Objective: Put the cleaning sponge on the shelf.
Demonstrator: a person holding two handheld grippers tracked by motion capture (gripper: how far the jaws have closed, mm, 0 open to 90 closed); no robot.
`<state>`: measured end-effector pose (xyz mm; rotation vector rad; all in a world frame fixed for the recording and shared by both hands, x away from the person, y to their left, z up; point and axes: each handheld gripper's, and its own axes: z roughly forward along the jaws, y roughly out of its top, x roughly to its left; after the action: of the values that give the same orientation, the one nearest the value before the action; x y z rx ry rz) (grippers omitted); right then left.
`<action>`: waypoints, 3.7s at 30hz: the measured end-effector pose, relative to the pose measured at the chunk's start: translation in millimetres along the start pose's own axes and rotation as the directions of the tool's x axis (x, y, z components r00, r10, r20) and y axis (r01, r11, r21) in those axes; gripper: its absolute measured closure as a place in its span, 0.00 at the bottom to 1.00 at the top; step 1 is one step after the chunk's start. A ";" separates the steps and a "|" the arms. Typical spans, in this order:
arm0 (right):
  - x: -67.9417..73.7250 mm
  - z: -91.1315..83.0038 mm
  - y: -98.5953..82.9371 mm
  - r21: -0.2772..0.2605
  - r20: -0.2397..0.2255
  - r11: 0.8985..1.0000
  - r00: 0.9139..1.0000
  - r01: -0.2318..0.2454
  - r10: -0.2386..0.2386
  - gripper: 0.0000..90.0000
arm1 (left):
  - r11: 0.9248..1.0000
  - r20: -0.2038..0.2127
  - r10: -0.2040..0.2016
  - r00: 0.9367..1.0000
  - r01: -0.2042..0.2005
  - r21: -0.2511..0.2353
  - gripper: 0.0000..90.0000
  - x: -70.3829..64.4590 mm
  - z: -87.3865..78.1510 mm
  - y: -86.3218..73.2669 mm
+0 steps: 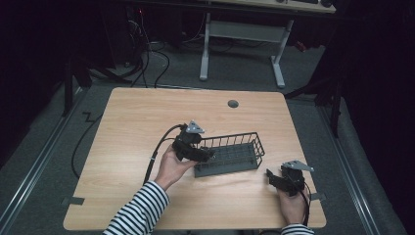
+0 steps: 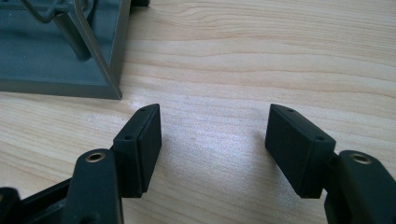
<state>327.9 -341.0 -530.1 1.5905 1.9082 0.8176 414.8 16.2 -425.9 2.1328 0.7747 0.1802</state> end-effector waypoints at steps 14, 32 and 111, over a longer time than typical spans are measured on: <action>0.0 0.0 0.0 0.000 0.000 1.000 1.000 -0.001 0.001 0.40 | 0.995 -0.066 -0.051 0.997 0.045 -0.092 0.34 18.2 -48.2 -11.3; -0.3 -0.2 0.0 0.002 -0.001 1.000 1.000 -0.005 0.005 0.40 | 0.973 -0.171 -0.195 0.966 0.169 -0.157 0.35 54.4 -98.2 -62.2; 0.8 0.0 -0.1 0.003 0.003 1.000 1.000 0.000 0.000 0.40 | 0.937 -0.486 -0.344 0.803 0.323 -0.131 0.33 96.7 -78.6 -194.9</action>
<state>327.7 -340.2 -530.1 1.5923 1.9081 0.8117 371.3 214.6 -536.7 1.8819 1.4269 0.5761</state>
